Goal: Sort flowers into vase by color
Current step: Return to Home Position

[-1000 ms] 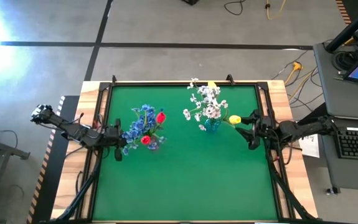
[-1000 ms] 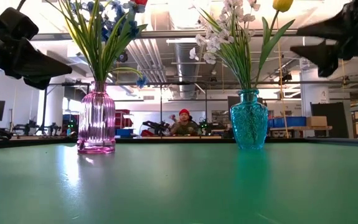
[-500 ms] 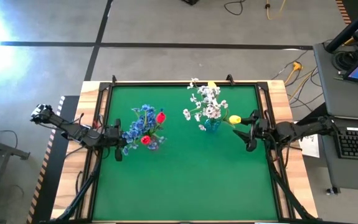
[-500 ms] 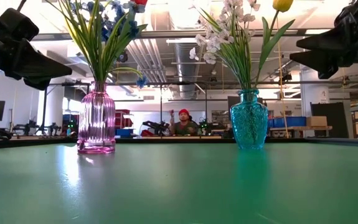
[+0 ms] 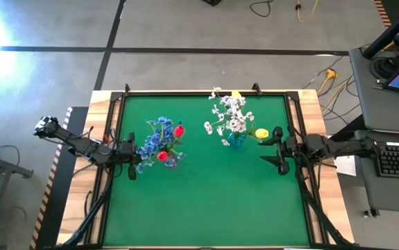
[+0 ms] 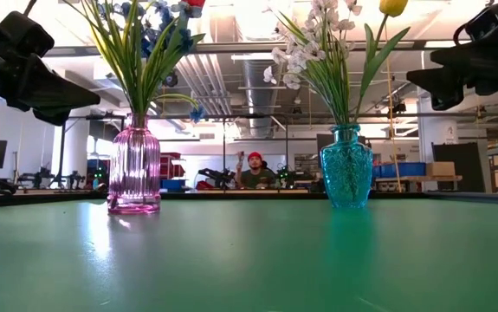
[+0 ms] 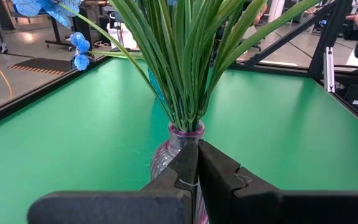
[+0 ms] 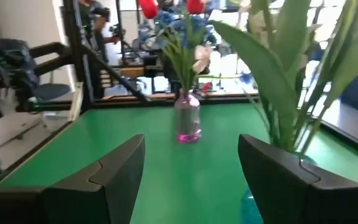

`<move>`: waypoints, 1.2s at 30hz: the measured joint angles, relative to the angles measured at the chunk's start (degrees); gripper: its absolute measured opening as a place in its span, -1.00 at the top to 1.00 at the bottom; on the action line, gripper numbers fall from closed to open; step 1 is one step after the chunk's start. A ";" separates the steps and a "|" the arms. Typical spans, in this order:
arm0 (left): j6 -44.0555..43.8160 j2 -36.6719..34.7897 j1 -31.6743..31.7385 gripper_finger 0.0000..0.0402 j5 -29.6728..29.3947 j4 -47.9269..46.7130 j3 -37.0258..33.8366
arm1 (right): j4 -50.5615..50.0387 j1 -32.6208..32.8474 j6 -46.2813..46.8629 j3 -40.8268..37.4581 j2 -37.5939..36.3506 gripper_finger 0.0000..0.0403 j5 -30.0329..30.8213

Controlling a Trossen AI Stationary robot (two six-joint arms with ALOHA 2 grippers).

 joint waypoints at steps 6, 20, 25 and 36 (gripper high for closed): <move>0.00 0.00 0.00 1.00 0.00 0.00 0.00 | -0.13 -0.29 0.62 0.00 0.00 -0.24 -0.55; 0.00 0.00 0.00 1.00 0.00 0.01 0.00 | -0.03 -0.29 -1.76 0.00 0.85 -0.24 -0.42; 0.01 0.00 0.00 1.00 0.01 0.00 0.00 | -0.02 -0.29 -1.76 0.00 0.86 -0.24 -0.42; 0.00 0.00 0.00 1.00 0.00 0.00 0.00 | -0.02 -0.29 -1.76 0.00 0.85 -0.24 -0.40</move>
